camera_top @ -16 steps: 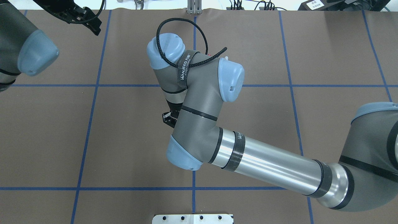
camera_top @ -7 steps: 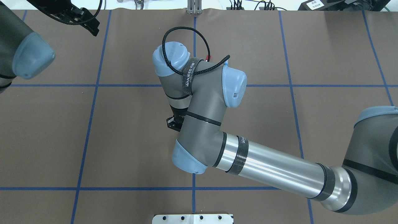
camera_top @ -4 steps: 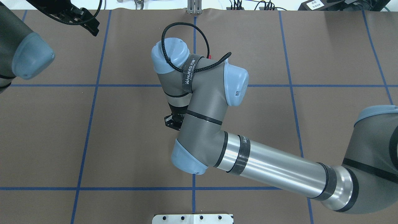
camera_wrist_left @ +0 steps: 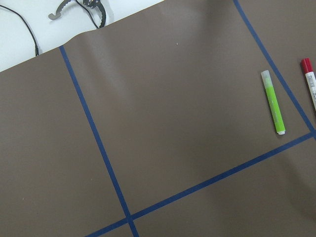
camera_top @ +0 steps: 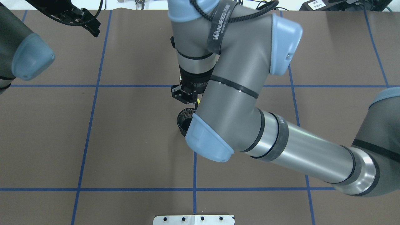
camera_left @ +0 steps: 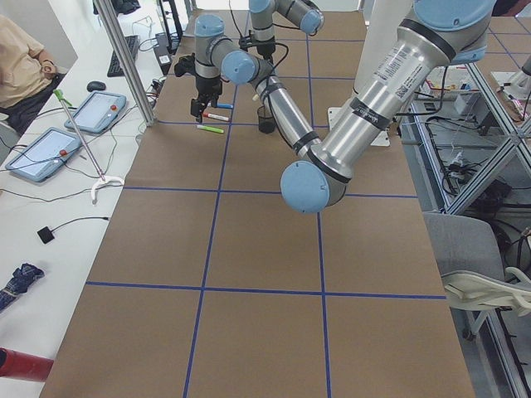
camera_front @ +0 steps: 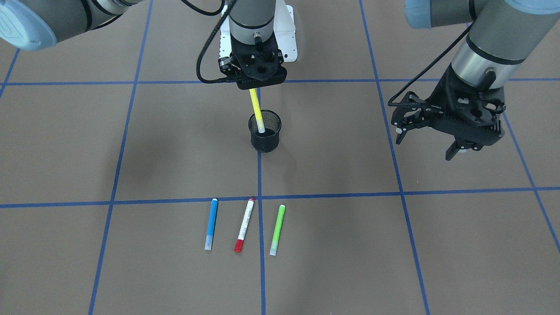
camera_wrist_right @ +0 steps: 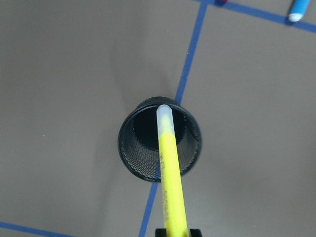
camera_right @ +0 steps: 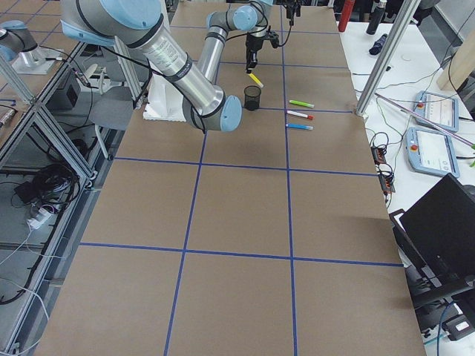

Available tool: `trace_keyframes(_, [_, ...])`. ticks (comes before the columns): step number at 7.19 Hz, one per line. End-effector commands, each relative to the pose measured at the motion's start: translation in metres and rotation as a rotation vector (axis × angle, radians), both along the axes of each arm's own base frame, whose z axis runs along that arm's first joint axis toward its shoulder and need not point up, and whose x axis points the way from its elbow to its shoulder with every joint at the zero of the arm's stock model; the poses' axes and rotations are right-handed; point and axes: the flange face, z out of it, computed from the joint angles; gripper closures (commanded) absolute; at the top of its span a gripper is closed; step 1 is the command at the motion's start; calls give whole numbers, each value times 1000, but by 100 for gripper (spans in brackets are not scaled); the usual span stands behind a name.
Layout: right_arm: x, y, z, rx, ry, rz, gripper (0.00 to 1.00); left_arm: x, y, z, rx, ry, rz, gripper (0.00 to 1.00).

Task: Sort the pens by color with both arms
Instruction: 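Lift the yellow highlighter out of the cup with the right gripper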

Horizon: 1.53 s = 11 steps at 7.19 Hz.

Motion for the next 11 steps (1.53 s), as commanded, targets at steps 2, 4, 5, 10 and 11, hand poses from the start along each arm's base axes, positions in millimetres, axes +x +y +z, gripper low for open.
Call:
trace_keyframes(2, [55, -35, -35, -40, -19, 231, 100, 0, 3, 2, 1, 2, 2, 1])
trace_keyframes(4, [57, -54, -37, -77, -23, 405, 100, -1, 3, 4, 2, -3, 8, 1])
trace_keyframes(5, [39, -76, -32, -103, -32, 485, 100, -1, 2, 6, -3, -8, 10, 1])
trace_keyframes(10, [-106, -168, -14, -60, -14, 836, 100, -68, -54, 51, 5, -37, 55, 1])
trace_keyframes(11, [-143, -156, 0, -10, -12, 870, 100, -87, -65, 62, 9, -39, 67, 1])
